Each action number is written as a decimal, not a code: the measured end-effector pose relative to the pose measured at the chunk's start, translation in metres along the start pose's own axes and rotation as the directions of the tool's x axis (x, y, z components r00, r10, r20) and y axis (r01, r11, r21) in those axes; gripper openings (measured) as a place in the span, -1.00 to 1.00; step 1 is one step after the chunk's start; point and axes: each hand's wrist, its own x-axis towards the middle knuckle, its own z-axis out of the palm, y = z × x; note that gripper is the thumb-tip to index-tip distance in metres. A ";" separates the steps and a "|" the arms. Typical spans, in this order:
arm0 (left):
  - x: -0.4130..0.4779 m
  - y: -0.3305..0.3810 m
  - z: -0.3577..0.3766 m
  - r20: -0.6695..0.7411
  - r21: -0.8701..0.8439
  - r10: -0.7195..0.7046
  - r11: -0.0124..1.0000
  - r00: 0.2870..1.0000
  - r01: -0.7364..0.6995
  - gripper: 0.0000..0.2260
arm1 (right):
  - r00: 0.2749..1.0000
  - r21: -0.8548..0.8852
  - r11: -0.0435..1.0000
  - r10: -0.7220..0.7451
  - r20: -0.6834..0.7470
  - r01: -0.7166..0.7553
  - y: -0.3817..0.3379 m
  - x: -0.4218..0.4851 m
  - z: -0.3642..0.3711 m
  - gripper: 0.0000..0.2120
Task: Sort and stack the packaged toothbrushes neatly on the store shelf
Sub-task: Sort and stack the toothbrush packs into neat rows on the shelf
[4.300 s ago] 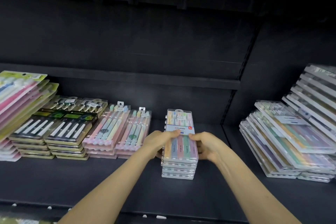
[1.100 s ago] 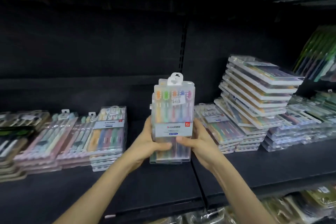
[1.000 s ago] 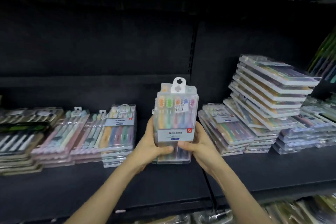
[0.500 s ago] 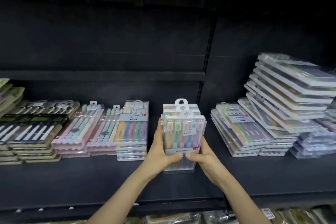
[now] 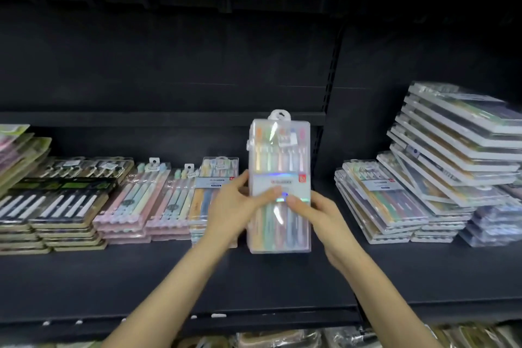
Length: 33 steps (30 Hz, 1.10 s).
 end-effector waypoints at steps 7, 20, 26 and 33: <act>0.053 0.014 -0.072 0.095 0.098 -0.423 0.905 0.901 0.414 -0.57 | 0.892 -0.075 0.889 0.446 -0.072 -0.451 -0.025 0.060 0.059 -0.55; 0.091 -0.014 -0.101 -0.043 0.143 -0.460 0.876 0.887 0.461 -0.50 | 0.904 -0.289 0.856 0.410 -0.122 -0.428 -0.006 0.117 0.093 -0.58; 0.087 -0.019 -0.103 -0.094 0.283 -0.457 0.840 0.885 0.464 -0.33 | 0.901 -0.311 0.845 0.402 -0.164 -0.434 -0.004 0.118 0.096 -0.56; 0.075 -0.019 -0.086 0.021 -0.048 -0.511 0.858 0.859 0.512 -0.54 | 0.897 -0.276 0.855 0.404 -0.177 -0.440 -0.002 0.118 0.098 -0.61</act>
